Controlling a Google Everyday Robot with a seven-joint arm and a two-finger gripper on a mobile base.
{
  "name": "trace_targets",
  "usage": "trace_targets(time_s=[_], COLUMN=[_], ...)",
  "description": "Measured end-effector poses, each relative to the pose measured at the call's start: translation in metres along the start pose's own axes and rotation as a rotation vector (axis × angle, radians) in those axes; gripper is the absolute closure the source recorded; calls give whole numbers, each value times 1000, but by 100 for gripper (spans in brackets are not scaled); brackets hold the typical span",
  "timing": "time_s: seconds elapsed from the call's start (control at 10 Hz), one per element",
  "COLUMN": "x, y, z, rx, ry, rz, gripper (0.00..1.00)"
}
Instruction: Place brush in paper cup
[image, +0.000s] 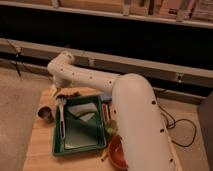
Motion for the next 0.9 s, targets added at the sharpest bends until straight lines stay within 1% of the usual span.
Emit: trace_targets(time_s=[0.1,0.2,0.3,0.4,0.6,0.9], x=[-2,-7,-12,-16,-25,-27], y=[-3,-5,-5,-7,-12,-10], z=[2,8,13,17,28,33], rx=[15,31,40,49,51,48], ry=[10,19,24,27,18,-5], rz=[14,47,78,120,225,258], gripper=[20,20,20,20,20,20])
